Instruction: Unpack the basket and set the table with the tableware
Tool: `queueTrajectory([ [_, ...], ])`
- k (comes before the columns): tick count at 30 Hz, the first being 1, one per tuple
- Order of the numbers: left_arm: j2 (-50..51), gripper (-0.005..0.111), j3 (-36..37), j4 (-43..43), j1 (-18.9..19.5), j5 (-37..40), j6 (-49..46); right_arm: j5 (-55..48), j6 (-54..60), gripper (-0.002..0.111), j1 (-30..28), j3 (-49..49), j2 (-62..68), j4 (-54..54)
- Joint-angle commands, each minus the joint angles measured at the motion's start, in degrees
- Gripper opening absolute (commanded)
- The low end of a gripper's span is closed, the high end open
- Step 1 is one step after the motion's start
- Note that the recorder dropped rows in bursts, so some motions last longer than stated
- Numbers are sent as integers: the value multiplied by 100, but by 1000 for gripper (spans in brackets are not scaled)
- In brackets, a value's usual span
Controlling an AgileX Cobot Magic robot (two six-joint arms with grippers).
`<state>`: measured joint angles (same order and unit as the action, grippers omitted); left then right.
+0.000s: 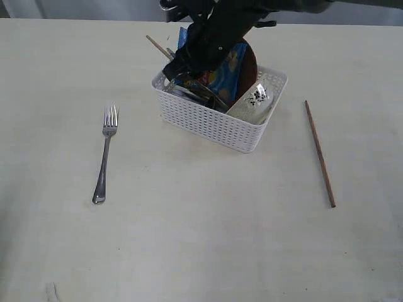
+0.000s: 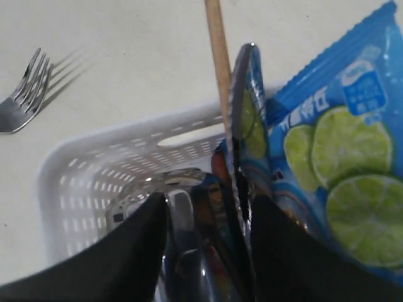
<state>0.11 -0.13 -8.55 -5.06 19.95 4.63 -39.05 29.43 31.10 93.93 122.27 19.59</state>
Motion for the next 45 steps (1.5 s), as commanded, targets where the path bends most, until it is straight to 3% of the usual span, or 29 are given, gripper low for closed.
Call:
queueTrajectory([
  [1,-11,0,13,-29,-29,-3,13,266,-134,34,-33,-9,18,-223],
  [19,-11,0,13,-29,-29,-3,13,266,-134,30,-180,-9,368,-172],
  [25,-11,0,13,-29,-29,-3,13,123,-159,0,-180,1,353,-172],
  [45,-11,0,13,-29,-29,-3,13,170,-134,-1,-180,1,-737,-172],
])
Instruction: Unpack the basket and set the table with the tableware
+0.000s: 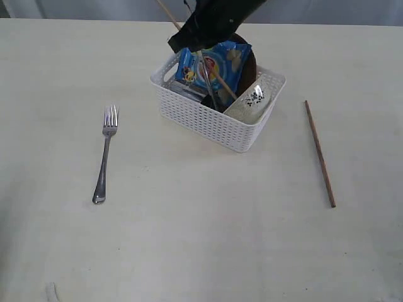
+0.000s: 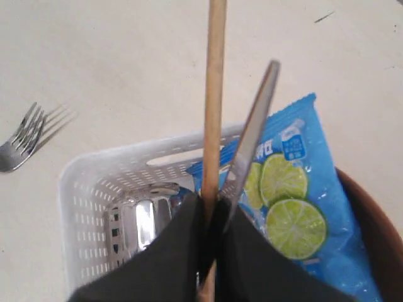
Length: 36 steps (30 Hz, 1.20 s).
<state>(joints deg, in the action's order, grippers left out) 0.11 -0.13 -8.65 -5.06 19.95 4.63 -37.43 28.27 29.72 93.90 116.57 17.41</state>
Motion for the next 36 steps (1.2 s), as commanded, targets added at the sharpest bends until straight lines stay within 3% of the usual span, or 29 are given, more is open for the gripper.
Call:
queueTrajectory([
  [1,-11,0,13,-18,-29,-3,13,8,-18,-1,-43,4,-197,47],
  [22,-11,0,13,-18,-29,-3,13,-1,-91,-1,-251,4,-1379,44],
  [31,-11,0,13,-18,-29,-3,13,-756,-637,-1,-1652,4,-1859,434],
  [36,-11,0,13,-18,-29,-3,13,-2412,-924,-1,-2952,-7,-1553,1160],
])
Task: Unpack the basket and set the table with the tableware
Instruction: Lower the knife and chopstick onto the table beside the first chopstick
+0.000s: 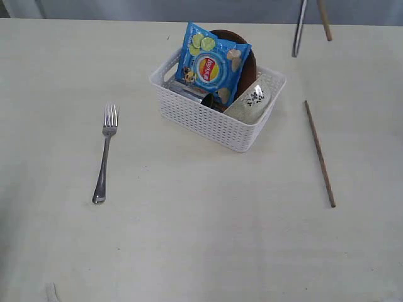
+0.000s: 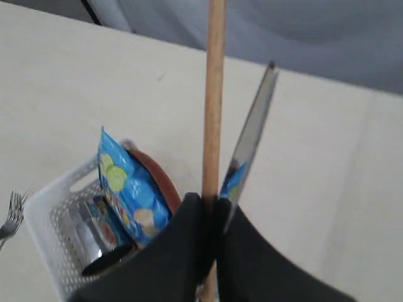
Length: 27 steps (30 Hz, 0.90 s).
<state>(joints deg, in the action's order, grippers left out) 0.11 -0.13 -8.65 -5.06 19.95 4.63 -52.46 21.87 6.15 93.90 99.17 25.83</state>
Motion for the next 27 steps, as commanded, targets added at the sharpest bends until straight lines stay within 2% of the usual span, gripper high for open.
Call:
queueTrajectory([
  [1,-11,0,13,-18,-29,-3,13,-1285,-507,-1,-860,-7,437,343],
  [4,-11,0,13,27,-29,-3,13,-1290,-654,-1,-1006,-173,844,356],
  [8,-11,0,13,27,-29,-3,13,-416,-483,-1,-879,-1300,1279,361],
  [11,-11,0,13,27,-29,-3,13,-75,-358,-1,-783,-1749,1453,361],
  [19,-11,0,13,27,-29,-3,13,143,-403,0,-194,-1934,1670,37],
  [27,-11,0,13,27,-29,-3,13,115,-949,0,-136,-1934,1920,-419],
])
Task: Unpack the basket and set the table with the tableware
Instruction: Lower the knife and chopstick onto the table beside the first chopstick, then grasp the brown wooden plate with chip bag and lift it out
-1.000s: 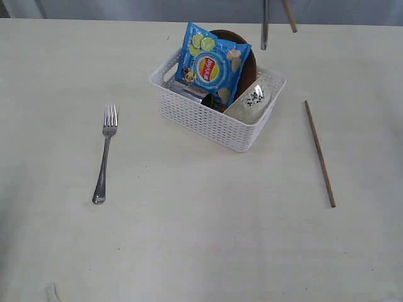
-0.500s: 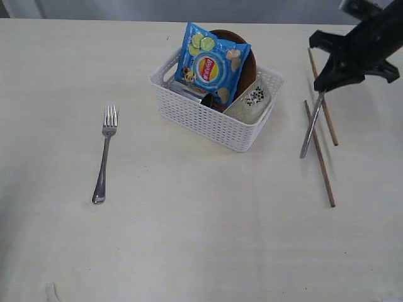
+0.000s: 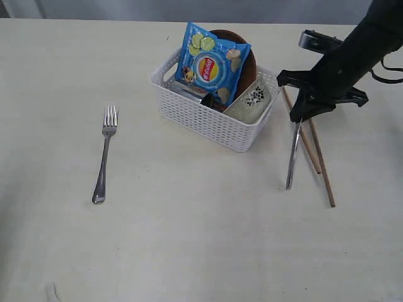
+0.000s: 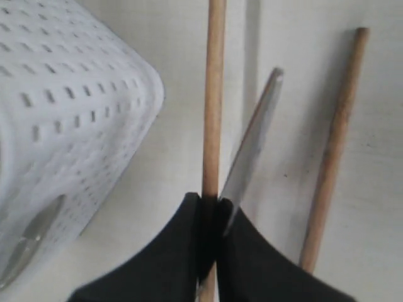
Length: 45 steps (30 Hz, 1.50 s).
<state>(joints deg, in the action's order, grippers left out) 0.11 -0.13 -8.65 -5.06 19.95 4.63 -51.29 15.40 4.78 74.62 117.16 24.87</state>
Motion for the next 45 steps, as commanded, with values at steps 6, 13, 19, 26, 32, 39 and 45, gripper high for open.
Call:
queueTrajectory([
  [6,-11,0,13,16,-29,-3,13,-2,-354,18,1,-6,175,-310],
  [13,-11,0,13,16,-29,-3,13,-46,-367,40,1,84,124,-188],
  [19,-11,0,13,16,-29,-3,13,-629,-367,40,1,652,-243,-4],
  [26,-11,0,13,16,-29,-3,13,-608,-22,40,136,1051,-888,396],
  [32,-11,0,13,16,-29,-3,13,-258,1025,40,593,1317,-925,689],
  [39,-11,0,13,16,-29,-3,13,192,2505,52,1020,1599,-658,811],
  [45,-11,0,13,16,-29,-3,13,304,2664,59,1082,2021,-217,831],
])
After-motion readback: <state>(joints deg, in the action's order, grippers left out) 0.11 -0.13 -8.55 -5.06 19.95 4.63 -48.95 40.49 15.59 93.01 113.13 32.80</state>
